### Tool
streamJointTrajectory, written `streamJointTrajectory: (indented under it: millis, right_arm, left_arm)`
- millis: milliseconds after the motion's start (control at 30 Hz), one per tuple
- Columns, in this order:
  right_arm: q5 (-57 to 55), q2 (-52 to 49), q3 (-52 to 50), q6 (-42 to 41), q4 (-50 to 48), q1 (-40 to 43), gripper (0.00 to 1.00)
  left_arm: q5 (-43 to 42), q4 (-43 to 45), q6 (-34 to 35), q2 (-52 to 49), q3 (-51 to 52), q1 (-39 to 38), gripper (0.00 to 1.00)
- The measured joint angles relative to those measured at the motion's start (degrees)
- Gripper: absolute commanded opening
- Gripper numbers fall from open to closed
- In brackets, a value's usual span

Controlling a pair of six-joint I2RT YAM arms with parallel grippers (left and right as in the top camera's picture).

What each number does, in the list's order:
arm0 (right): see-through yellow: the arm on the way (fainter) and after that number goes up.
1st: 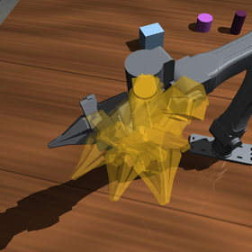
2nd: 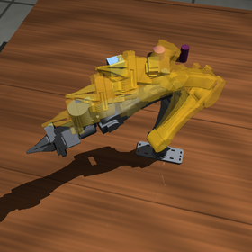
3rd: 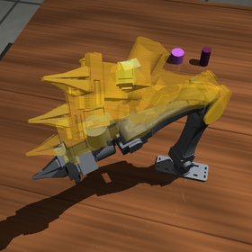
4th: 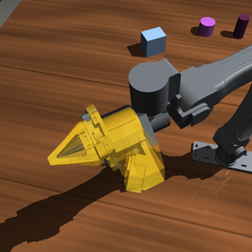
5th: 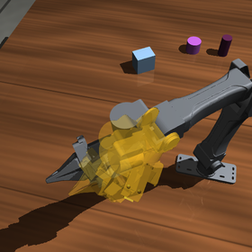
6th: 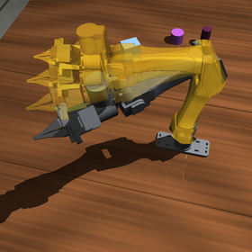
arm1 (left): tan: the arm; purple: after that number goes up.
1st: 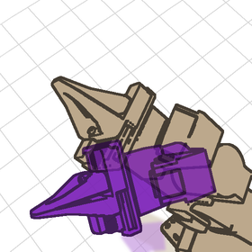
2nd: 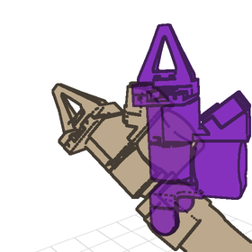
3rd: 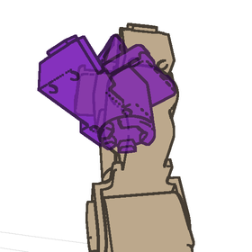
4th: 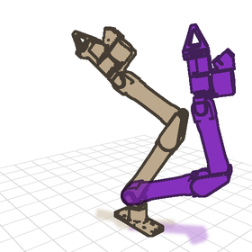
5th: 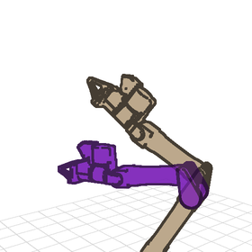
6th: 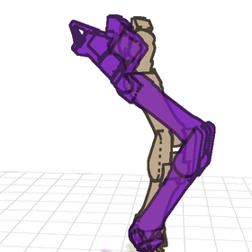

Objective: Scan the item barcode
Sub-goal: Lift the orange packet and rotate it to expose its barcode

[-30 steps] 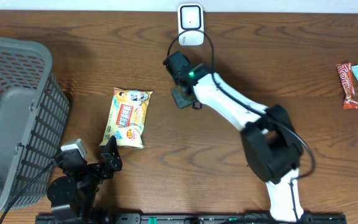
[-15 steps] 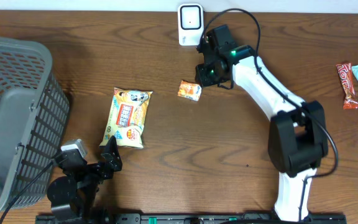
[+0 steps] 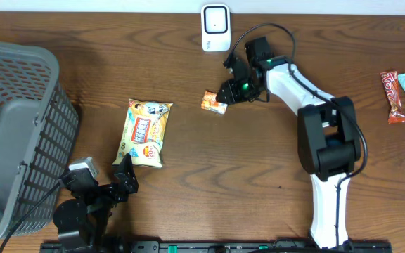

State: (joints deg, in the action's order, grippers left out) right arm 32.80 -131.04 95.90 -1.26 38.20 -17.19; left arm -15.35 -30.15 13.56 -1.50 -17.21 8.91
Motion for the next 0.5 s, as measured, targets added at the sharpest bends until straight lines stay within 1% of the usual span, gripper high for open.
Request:
streamJointTrajectory:
  millis: [67, 100, 233, 333, 400, 500]
  right_arm:
    - [1.11, -0.57, 0.22, 0.48, -0.11, 0.04, 0.11]
    - [1.31, -1.01, 0.35, 0.83, 0.04, 0.04, 0.01]
    - [3.67, -1.73, 0.90, 0.63, 1.03, 0.15, 0.01]
    - [7.28, -2.03, 0.94, 0.72, 4.59, 0.24, 0.01]
    - [12.11, -2.60, 0.92, 0.85, 8.68, 0.72, 0.01]
    - [20.85, -2.95, 0.90, 0.59, 12.09, 2.38, 0.01]
  left_arm:
    - [0.00, 0.00, 0.00, 0.00, 0.00, 0.00, 0.98]
    - [0.00, -0.02, 0.00, 0.00, 0.00, 0.00, 0.98]
    - [0.00, 0.00, 0.00, 0.00, 0.00, 0.00, 0.98]
    - [0.00, 0.00, 0.00, 0.00, 0.00, 0.00, 0.98]
    - [0.00, 0.00, 0.00, 0.00, 0.00, 0.00, 0.98]
    - [0.00, 0.00, 0.00, 0.00, 0.00, 0.00, 0.98]
